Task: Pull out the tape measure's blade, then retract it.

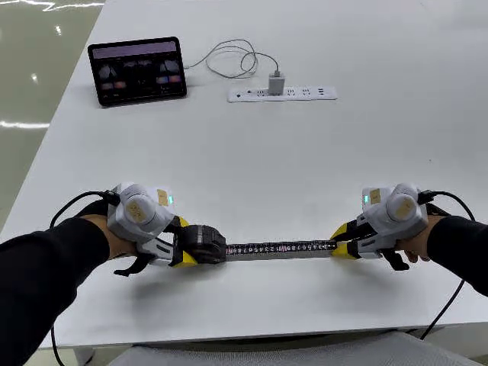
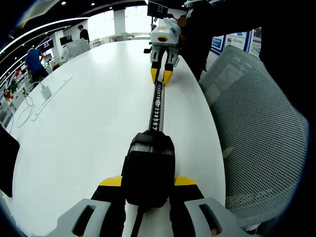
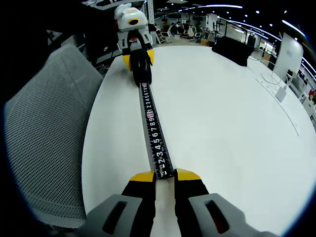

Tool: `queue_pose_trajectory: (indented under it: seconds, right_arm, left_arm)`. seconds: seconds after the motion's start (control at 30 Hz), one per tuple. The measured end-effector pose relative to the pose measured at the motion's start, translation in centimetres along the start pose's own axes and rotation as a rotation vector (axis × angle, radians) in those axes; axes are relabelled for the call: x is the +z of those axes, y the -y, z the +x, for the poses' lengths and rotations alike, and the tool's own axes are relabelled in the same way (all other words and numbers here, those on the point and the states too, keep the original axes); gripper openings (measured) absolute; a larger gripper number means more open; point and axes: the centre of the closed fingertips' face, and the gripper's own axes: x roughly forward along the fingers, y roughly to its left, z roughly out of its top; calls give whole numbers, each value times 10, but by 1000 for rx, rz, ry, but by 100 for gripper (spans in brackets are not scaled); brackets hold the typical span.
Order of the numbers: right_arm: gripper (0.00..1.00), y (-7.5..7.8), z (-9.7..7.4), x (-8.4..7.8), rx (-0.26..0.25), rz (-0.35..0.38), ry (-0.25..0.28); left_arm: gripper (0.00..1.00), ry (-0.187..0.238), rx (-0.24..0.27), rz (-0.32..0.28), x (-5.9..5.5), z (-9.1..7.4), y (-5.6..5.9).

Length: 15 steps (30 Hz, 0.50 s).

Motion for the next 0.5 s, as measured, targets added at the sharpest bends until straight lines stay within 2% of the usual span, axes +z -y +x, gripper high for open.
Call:
queue_pose_trajectory:
  seconds: [0.5]
  right_arm:
    - [8,0,-4,-5,-6,10,-1]
  left_arm:
    - [30,-2,-4,1,1,0,1]
